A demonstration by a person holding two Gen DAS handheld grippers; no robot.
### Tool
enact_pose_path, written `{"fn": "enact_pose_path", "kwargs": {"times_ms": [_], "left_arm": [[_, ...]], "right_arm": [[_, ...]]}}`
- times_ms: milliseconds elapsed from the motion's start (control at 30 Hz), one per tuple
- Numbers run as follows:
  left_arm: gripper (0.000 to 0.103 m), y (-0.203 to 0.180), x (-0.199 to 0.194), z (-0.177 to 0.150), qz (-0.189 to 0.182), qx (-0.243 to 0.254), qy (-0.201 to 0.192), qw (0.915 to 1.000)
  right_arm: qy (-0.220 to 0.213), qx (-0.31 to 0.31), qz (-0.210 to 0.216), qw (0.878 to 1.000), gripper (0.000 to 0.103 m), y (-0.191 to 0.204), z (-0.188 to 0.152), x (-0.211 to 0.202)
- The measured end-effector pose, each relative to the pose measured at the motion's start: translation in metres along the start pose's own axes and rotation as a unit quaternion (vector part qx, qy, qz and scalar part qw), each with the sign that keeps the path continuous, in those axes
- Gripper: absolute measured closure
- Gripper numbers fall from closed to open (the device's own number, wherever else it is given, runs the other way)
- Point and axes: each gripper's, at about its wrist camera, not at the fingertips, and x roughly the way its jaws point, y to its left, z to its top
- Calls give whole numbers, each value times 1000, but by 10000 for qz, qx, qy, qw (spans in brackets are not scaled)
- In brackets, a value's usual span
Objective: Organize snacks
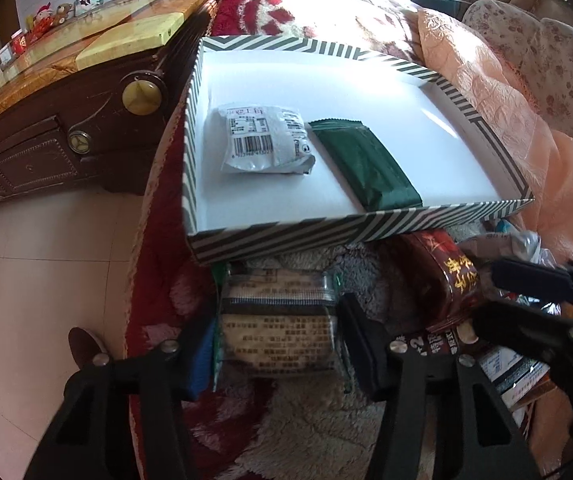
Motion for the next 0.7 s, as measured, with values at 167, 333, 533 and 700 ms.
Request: {"fn": "enact_pose_path", "kwargs": {"times_ms": [167,333,533,700], "left_arm": [[44,2,-3,-4,50,58,-17,10000],[44,2,-1,-5,46,9,-40,10000],[45,1,-8,-7,82,-19,-88,9999],[47,2,-26,-8,20,-13,-228,9997]], "right_arm": [[421,173,-152,9988,58,-3,18,34],[608,-29,-361,9975,58,-3,31,53],[554,-311,-273,9976,71,-6,23,50],[197,-404,69,9990,72,-5,16,18]]}}
